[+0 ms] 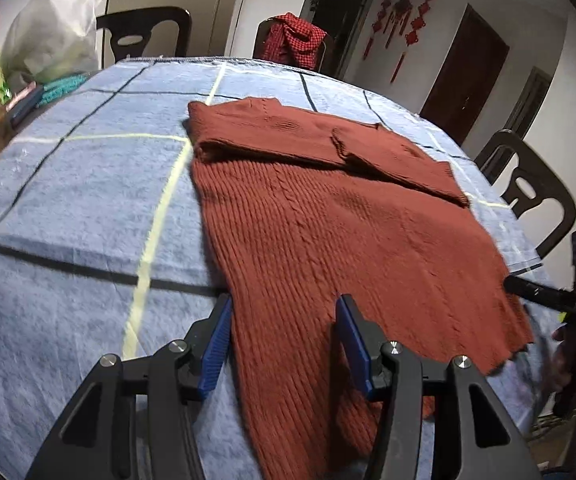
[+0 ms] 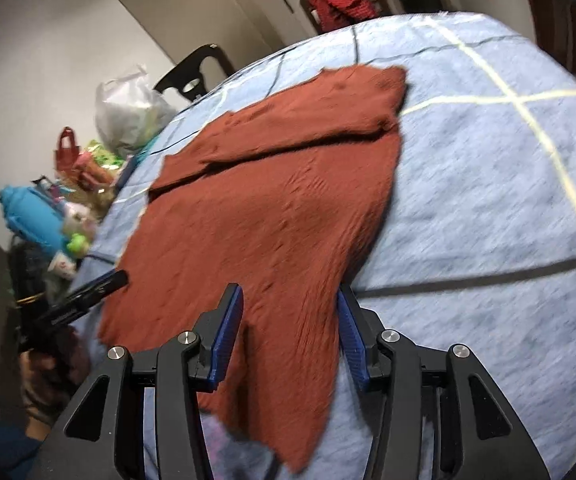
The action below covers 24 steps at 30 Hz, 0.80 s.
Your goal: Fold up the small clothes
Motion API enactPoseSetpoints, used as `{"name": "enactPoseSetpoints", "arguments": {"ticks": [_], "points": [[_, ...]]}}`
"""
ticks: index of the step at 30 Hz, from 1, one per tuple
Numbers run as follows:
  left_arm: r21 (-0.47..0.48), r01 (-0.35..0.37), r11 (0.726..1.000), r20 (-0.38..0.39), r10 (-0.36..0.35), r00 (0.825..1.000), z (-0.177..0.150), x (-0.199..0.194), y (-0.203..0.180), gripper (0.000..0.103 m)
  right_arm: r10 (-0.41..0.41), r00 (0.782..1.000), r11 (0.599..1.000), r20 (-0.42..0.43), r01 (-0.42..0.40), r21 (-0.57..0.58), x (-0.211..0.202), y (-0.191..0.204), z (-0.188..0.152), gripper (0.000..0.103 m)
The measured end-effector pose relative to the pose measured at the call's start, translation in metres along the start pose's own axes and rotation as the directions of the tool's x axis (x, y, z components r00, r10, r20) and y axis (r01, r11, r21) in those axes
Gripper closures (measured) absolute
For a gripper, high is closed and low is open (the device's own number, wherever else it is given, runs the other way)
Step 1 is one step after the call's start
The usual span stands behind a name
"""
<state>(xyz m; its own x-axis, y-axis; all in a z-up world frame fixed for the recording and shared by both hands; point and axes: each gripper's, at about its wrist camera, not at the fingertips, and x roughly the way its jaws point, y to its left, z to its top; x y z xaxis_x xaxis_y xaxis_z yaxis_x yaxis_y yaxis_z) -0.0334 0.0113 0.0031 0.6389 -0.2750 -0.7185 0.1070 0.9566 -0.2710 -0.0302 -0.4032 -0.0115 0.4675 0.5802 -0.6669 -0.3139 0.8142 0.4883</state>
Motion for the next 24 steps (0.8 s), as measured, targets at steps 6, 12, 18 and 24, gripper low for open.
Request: {"name": "enactPoseSetpoints", "arguments": {"ticks": [6, 12, 18, 24], "points": [[-0.105, 0.108, 0.989, -0.013, -0.110, 0.994, -0.009, -0.010, 0.013, 0.048, 0.121, 0.992, 0.991, -0.037, -0.118, 0.066, -0.005, -0.002, -0.013, 0.055], [-0.094, 0.124, 0.988, -0.007, -0.125, 0.992, -0.009, -0.009, 0.009, 0.049, 0.159, 0.986, 0.985, -0.058, -0.155, 0.069, -0.004, 0.002, -0.016, 0.055], [-0.083, 0.138, 0.987, -0.031, -0.141, 0.990, -0.013, -0.007, 0.004, 0.067, 0.124, 0.989, 0.992, -0.081, -0.120, 0.046, -0.001, 0.007, -0.016, 0.073], [-0.102, 0.166, 0.981, -0.033, -0.170, 0.985, -0.014, -0.003, 0.005, 0.080, 0.135, 0.989, 0.990, -0.068, -0.131, 0.060, 0.004, 0.001, -0.019, 0.087]]}}
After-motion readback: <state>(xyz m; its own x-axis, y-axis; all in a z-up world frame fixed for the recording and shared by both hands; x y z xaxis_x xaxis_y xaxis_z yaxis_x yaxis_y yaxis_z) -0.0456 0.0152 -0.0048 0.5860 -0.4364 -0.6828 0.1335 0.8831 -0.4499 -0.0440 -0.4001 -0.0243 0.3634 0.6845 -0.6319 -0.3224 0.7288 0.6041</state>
